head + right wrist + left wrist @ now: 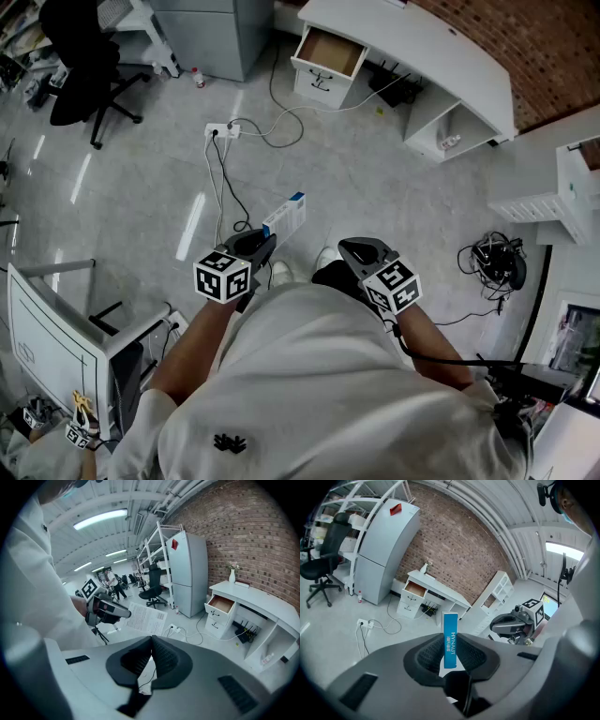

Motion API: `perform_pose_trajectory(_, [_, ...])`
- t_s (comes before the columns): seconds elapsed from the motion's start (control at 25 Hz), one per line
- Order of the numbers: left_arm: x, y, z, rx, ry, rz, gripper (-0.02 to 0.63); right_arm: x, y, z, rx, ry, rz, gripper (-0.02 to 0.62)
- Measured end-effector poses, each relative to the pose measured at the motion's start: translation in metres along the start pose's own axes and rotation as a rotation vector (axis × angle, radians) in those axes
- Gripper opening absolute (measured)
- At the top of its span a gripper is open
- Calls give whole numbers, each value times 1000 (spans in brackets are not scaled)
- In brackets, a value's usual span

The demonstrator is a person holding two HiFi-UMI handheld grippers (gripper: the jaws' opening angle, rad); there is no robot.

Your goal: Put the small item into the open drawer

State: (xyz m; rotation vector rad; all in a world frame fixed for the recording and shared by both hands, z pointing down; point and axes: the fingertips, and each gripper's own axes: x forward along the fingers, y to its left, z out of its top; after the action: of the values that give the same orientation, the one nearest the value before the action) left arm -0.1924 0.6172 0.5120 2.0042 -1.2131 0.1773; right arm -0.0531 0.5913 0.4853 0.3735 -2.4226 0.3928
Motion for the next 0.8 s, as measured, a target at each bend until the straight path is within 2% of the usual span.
perform_pose_trajectory(0.2, [9,9,8,7,5,1,86,6,-9,5,10,-5,-3,29])
perform_pose_trajectory(0.36, [38,12,27,4,12,6,86,5,-42,9,26,0,4,29])
perform_pose_trajectory(0.52, [78,18,66,10,15,30,86,9,-95,24,70,-17,37,29])
perform_pose_trajectory(0.72, [142,35,134,16,25,77,86,27,-187,65,52,-60,61,35])
perform_pose_trajectory(0.8, [174,35,166,29,28,92,86,24,-230,80,50,-76,61,86])
